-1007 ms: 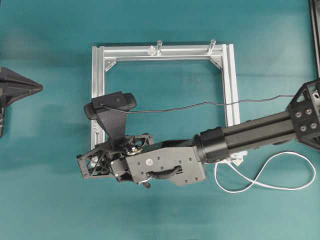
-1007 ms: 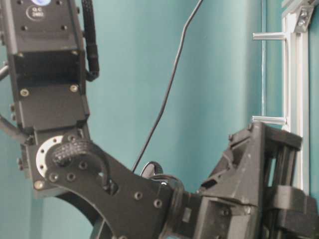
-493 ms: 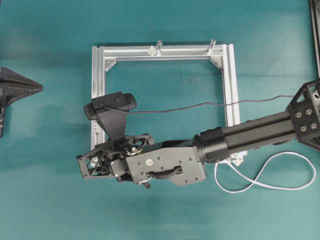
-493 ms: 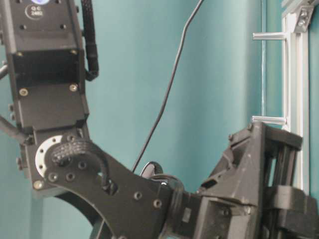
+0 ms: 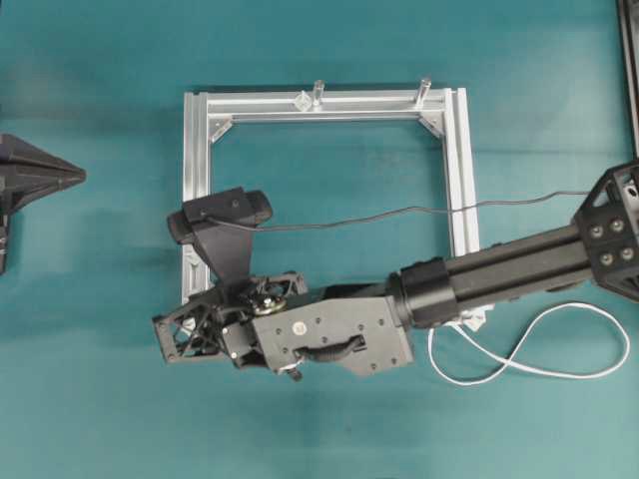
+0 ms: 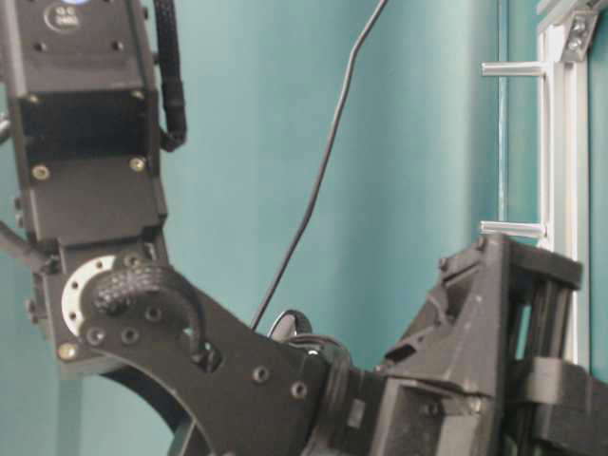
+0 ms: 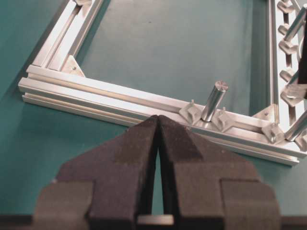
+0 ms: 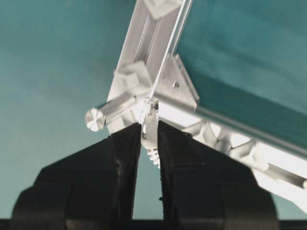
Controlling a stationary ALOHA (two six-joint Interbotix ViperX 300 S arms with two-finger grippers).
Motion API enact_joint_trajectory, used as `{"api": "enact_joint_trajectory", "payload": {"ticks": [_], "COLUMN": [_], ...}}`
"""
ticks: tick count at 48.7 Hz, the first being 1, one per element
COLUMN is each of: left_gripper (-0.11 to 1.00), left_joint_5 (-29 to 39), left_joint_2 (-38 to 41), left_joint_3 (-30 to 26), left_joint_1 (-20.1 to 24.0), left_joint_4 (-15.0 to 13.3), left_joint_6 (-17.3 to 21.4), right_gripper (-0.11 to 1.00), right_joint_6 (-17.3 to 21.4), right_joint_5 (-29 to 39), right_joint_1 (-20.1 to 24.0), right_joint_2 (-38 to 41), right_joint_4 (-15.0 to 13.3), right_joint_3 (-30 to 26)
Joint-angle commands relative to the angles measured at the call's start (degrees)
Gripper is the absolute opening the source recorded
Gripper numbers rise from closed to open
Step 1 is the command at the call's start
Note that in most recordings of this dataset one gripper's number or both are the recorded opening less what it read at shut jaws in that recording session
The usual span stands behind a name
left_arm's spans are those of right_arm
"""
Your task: Move the cable alternately left and right between 8 closely spaced pins so it hooks onto each one.
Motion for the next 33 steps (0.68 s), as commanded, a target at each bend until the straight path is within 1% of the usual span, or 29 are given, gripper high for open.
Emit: {"api": "enact_joint_trajectory", "payload": {"ticks": [1,14,17,24,33], "left_gripper": [0.06,0.06,0.06,0.06,0.06], "left_joint_5": [-0.53,-0.53,-0.53,-0.18,-0.09], "left_joint_2": [0.44,0.35,0.35,0.35,0.35], "left_joint_3": [-0.62,-0.62,-0.62,-0.88,-0.88], "left_joint_1": [-0.09,-0.09,-0.09,-0.09,-0.18], "left_joint_4": [0.09,0.09,0.09,0.09,0.09], "left_joint_6": [-0.35,-0.35,-0.35,-0.35,-0.35], "right_gripper": [0.13,0.13,0.13,0.13,0.13], "right_joint_6": [-0.18,0.00,0.53,2.37,2.55], "right_joint_5": [-0.26,-0.18,-0.18,-0.18,-0.35], "right_joint_1": [1.05,2.72,3.08,3.78,4.04], "right_joint_2": [-1.05,-0.97,-0.97,-0.88,-0.70], "right_joint_4": [0.62,1.67,1.85,1.76,1.67], "right_joint_3": [-1.41,-1.49,-1.41,-1.41,-1.49]}}
